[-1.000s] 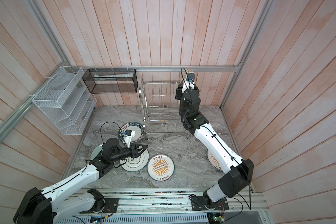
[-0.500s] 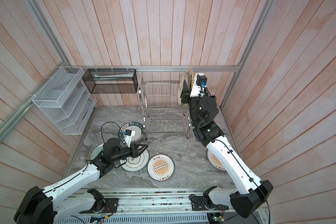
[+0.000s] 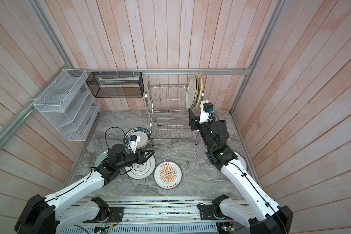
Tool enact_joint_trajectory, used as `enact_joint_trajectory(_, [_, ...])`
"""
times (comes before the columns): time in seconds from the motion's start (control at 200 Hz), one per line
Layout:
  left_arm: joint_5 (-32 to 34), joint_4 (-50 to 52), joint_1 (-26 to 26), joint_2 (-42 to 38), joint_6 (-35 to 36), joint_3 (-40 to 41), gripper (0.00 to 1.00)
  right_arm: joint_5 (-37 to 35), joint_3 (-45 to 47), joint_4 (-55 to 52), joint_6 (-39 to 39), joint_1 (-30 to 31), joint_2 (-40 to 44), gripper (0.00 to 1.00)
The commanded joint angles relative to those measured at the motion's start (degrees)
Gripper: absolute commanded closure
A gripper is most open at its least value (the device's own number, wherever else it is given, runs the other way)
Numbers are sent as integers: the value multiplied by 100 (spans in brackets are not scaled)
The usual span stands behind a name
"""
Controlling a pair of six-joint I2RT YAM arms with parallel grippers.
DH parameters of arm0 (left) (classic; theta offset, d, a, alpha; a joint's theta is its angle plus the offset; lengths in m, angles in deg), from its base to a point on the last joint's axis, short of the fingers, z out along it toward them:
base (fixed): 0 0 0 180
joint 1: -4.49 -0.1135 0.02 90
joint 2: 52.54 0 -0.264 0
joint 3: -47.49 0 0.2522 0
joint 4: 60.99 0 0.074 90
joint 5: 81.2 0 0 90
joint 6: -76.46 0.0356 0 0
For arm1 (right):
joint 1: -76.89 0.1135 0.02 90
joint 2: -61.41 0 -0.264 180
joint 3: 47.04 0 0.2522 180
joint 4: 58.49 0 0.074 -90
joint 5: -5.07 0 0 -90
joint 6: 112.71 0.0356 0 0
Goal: Load plates into a dish rack
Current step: Place the plate on the dish rack, then pick up the plate from the middle-left of the table.
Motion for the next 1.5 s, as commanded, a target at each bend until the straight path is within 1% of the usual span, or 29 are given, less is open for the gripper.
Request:
enact_joint_trajectory(0.0, [142, -146, 20, 8, 94, -97, 53, -14, 503, -52, 631, -17, 242, 36])
enact_joint_trajectory(0.07, [187, -247, 28, 58, 56, -28, 53, -172, 847, -188, 908, -28, 285, 36])
enact_joint_trajectory(0.205, [458, -272, 28, 103, 19, 38, 53, -108, 1257, -412, 1224, -41, 146, 37])
enact_joint_trajectory(0.345, [740, -145, 28, -80, -9, 40, 52, 210, 1659, -223, 1591, -35, 0, 38])
enact_joint_trajectory(0.47, [961, -28, -20, -202, -197, 81, 51, 429, 1864, 21, 1833, -35, -230, 39])
enact_joint_trajectory(0.535, [951, -11, -170, -257, -359, 174, 51, 571, 1925, 130, 1979, -35, -361, 40])
enact_joint_trajectory(0.62, [943, 16, -492, -383, -636, 365, 51, 842, 2030, 314, 2180, -42, -509, 41])
enact_joint_trajectory(0.77, [1176, 352, -984, -778, -1076, 715, 51, 1104, 2136, 471, 2313, -17, -704, 43])
enact_joint_trajectory(0.865, [1437, 835, -1214, -1111, -1347, 884, 50, 1168, 2172, 517, 2341, -22, -757, 43])
enact_joint_trajectory(0.955, [1769, 1719, -1537, -1415, -1757, 942, 50, 1177, 2212, 589, 2359, -17, -786, 42])
enact_joint_trajectory(1.09, [1715, 2695, -2188, -2076, -2258, 1155, 50, 1169, 2208, 609, 2298, -17, -856, 43])
enact_joint_trajectory(1.19, [1772, 3369, -2479, -2624, -2487, 1239, 49, 1188, 2224, 627, 2279, -17, -913, 42])
enact_joint_trajectory(1.29, [1790, 4025, -2620, -2960, -2714, 1243, 49, 1267, 2235, 688, 2311, -17, -982, 43])
enact_joint_trajectory(1.495, [1800, 4926, -2623, -3398, -3176, 1346, 49, 1505, 2255, 750, 2402, -17, -949, 42])
